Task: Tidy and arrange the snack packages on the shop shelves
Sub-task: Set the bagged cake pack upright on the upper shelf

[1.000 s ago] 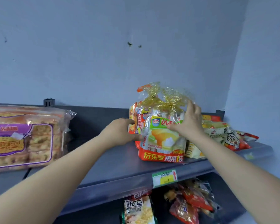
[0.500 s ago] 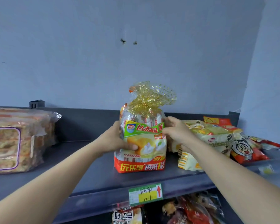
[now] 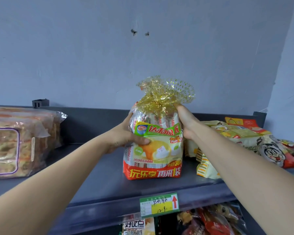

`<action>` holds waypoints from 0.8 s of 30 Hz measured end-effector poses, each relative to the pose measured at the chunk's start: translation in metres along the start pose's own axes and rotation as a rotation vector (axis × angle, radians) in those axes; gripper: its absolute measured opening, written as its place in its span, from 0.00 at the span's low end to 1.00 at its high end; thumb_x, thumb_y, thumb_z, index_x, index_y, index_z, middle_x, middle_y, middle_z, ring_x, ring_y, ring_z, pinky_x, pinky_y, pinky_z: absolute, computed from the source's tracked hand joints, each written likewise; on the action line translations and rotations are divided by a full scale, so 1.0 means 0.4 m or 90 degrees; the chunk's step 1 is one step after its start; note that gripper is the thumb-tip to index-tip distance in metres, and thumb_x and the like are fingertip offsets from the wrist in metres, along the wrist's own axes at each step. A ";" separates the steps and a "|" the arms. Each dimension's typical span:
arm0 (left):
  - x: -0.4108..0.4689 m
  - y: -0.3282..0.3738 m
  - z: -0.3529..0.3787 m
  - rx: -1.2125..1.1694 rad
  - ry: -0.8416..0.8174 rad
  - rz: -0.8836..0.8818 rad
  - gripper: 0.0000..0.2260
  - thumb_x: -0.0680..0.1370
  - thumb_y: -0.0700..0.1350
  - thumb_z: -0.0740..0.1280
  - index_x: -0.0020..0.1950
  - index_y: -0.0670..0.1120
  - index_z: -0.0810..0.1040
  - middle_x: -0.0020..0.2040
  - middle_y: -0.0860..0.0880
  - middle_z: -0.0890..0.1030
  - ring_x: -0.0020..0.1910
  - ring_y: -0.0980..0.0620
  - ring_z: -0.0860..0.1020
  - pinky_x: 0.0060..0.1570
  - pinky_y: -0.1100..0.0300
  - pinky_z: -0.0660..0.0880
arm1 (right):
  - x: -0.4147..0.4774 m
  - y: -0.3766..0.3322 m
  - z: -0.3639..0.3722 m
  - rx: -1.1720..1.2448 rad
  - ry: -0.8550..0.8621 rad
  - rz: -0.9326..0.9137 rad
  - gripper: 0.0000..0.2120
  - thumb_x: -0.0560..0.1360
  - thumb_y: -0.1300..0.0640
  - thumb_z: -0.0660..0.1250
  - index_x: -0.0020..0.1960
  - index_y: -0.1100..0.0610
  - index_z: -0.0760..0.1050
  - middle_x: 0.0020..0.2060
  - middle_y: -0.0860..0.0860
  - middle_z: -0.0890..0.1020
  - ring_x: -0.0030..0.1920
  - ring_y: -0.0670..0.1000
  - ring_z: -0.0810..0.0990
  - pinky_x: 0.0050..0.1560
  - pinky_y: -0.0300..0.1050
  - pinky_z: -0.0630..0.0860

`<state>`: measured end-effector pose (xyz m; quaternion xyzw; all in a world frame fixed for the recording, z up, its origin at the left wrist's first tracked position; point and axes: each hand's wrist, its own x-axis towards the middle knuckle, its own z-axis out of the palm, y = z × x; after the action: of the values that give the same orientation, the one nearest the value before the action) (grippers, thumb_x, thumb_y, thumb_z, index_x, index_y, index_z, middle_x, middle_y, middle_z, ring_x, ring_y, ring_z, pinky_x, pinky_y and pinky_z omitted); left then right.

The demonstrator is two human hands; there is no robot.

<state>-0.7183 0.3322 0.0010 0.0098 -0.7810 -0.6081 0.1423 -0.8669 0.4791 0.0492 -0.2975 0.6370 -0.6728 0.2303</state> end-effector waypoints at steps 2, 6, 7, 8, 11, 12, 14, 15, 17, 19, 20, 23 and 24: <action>-0.009 -0.004 0.000 0.007 0.039 0.003 0.40 0.66 0.33 0.77 0.71 0.55 0.65 0.59 0.46 0.82 0.57 0.43 0.81 0.58 0.40 0.76 | 0.007 -0.004 0.006 0.007 -0.028 -0.002 0.17 0.80 0.46 0.57 0.46 0.55 0.78 0.38 0.54 0.85 0.37 0.53 0.83 0.40 0.43 0.78; -0.031 -0.009 -0.004 -0.009 0.131 0.001 0.39 0.63 0.38 0.80 0.70 0.52 0.67 0.57 0.46 0.83 0.55 0.44 0.82 0.57 0.42 0.77 | 0.009 -0.005 0.029 -0.012 -0.061 -0.014 0.16 0.78 0.46 0.59 0.54 0.57 0.78 0.50 0.58 0.84 0.48 0.57 0.83 0.52 0.50 0.78; -0.035 -0.013 -0.004 -0.010 0.146 0.003 0.39 0.63 0.38 0.80 0.70 0.51 0.67 0.57 0.46 0.83 0.55 0.44 0.82 0.57 0.42 0.77 | 0.009 -0.004 0.033 -0.010 -0.063 -0.024 0.17 0.78 0.47 0.61 0.58 0.57 0.77 0.52 0.59 0.84 0.50 0.58 0.83 0.52 0.52 0.79; -0.039 -0.017 -0.004 -0.011 0.156 0.005 0.40 0.63 0.39 0.79 0.70 0.52 0.66 0.57 0.46 0.83 0.55 0.44 0.82 0.57 0.41 0.77 | 0.010 -0.002 0.035 -0.001 -0.061 -0.031 0.19 0.76 0.48 0.63 0.61 0.59 0.75 0.54 0.59 0.83 0.50 0.59 0.83 0.50 0.53 0.80; -0.049 -0.023 0.005 -0.010 0.167 0.020 0.42 0.63 0.40 0.79 0.72 0.54 0.64 0.59 0.46 0.82 0.56 0.44 0.82 0.57 0.42 0.77 | 0.027 0.003 0.021 0.007 -0.054 -0.028 0.19 0.74 0.48 0.63 0.61 0.57 0.74 0.51 0.59 0.84 0.47 0.58 0.84 0.45 0.50 0.81; -0.051 -0.022 0.007 -0.011 0.165 0.024 0.43 0.62 0.40 0.80 0.72 0.55 0.63 0.59 0.46 0.82 0.57 0.44 0.81 0.57 0.43 0.78 | 0.036 0.002 0.013 -0.009 -0.051 -0.031 0.14 0.76 0.49 0.61 0.55 0.57 0.76 0.47 0.58 0.84 0.42 0.55 0.85 0.42 0.46 0.81; -0.056 -0.011 0.005 -0.015 0.174 0.027 0.49 0.56 0.44 0.84 0.72 0.54 0.63 0.59 0.47 0.82 0.56 0.45 0.82 0.53 0.47 0.80 | 0.051 -0.011 -0.003 -0.021 -0.009 -0.034 0.12 0.80 0.53 0.58 0.42 0.55 0.75 0.32 0.52 0.81 0.27 0.46 0.79 0.24 0.34 0.73; -0.058 -0.001 0.004 -0.015 0.182 0.028 0.52 0.51 0.48 0.85 0.71 0.53 0.63 0.58 0.47 0.82 0.55 0.45 0.82 0.51 0.49 0.80 | 0.065 -0.019 -0.011 -0.023 0.024 -0.040 0.13 0.80 0.55 0.57 0.39 0.54 0.73 0.30 0.49 0.78 0.25 0.45 0.75 0.18 0.32 0.66; -0.055 0.022 0.000 -0.007 0.213 0.031 0.59 0.45 0.54 0.85 0.72 0.53 0.62 0.60 0.51 0.81 0.54 0.51 0.83 0.49 0.55 0.80 | 0.092 -0.041 -0.021 -0.040 0.071 -0.060 0.12 0.79 0.59 0.57 0.38 0.53 0.72 0.35 0.49 0.75 0.28 0.45 0.71 0.17 0.35 0.64; -0.048 0.047 -0.001 0.041 0.222 0.034 0.63 0.47 0.55 0.84 0.77 0.53 0.57 0.64 0.55 0.76 0.49 0.65 0.81 0.45 0.67 0.77 | 0.114 -0.059 -0.025 -0.051 0.060 -0.062 0.12 0.79 0.63 0.58 0.38 0.53 0.71 0.33 0.49 0.75 0.24 0.43 0.70 0.20 0.36 0.64; -0.043 0.061 -0.003 0.065 0.220 0.038 0.58 0.52 0.53 0.84 0.76 0.52 0.59 0.65 0.56 0.74 0.46 0.71 0.78 0.43 0.73 0.75 | 0.119 -0.068 -0.028 -0.055 0.034 -0.059 0.13 0.79 0.64 0.58 0.38 0.54 0.70 0.28 0.48 0.75 0.20 0.42 0.69 0.20 0.36 0.65; -0.034 0.106 -0.009 0.145 0.222 0.030 0.46 0.54 0.54 0.81 0.71 0.57 0.68 0.72 0.53 0.69 0.55 0.69 0.76 0.47 0.75 0.72 | 0.124 -0.089 -0.032 -0.050 -0.088 -0.075 0.14 0.80 0.72 0.53 0.40 0.58 0.69 0.18 0.49 0.74 0.17 0.41 0.70 0.15 0.31 0.65; -0.030 0.120 -0.015 0.182 0.227 0.013 0.50 0.51 0.58 0.80 0.72 0.57 0.67 0.76 0.52 0.63 0.65 0.63 0.71 0.55 0.70 0.70 | 0.136 -0.091 -0.031 -0.077 -0.105 -0.067 0.15 0.79 0.73 0.51 0.42 0.59 0.69 0.22 0.51 0.75 0.24 0.42 0.74 0.16 0.31 0.66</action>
<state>-0.6976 0.3412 0.0456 0.1293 -0.8218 -0.4783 0.2813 -0.9120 0.4534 0.0912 -0.3982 0.6390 -0.6175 0.2276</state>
